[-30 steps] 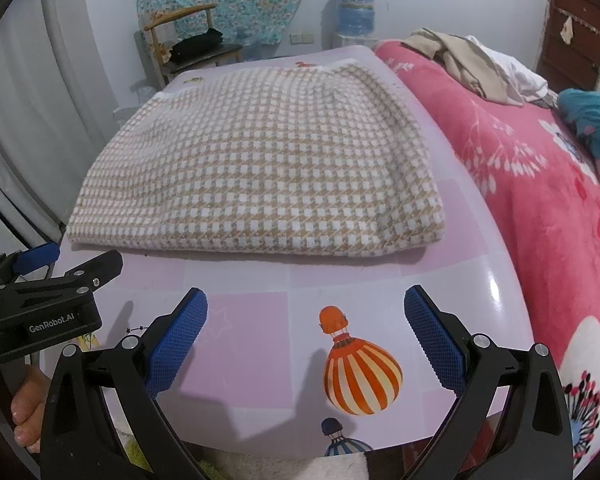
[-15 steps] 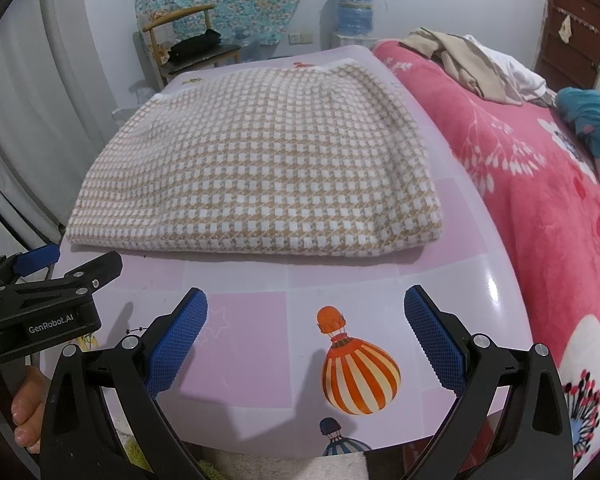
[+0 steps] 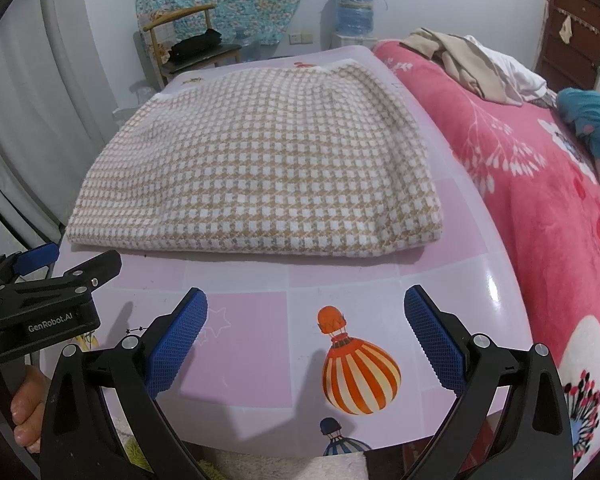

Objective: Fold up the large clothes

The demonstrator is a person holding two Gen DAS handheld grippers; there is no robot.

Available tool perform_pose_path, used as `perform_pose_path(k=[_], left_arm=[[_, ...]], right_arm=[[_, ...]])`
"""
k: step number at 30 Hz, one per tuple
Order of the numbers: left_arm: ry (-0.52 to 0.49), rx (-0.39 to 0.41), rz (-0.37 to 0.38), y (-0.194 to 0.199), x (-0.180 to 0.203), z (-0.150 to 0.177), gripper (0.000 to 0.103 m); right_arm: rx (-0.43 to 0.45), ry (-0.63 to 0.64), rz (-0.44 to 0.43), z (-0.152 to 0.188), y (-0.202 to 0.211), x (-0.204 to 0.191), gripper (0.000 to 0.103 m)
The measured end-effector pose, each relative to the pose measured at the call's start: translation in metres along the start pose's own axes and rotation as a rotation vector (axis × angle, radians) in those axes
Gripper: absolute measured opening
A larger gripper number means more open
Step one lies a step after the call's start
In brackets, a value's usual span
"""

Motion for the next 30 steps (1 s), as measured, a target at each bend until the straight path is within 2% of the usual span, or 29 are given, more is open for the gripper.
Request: perform_pose_path(k=[30], left_arm=[[-0.002, -0.002, 0.002, -0.001, 0.0011, 0.0008, 0.098]], right_arm=[[0.0, 0.002, 0.0, 0.001, 0.0012, 0.0017, 0.095]])
Point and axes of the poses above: each gripper's, at about its wrist camera, not at the fingertips, and y roughly against the way its jaws point, x to its right, z to its underside, the point moved 4 cm from there along -y, roughly the way its jaws point, and after that the axes turned 15 degrees about y, right-handed, at the moved point
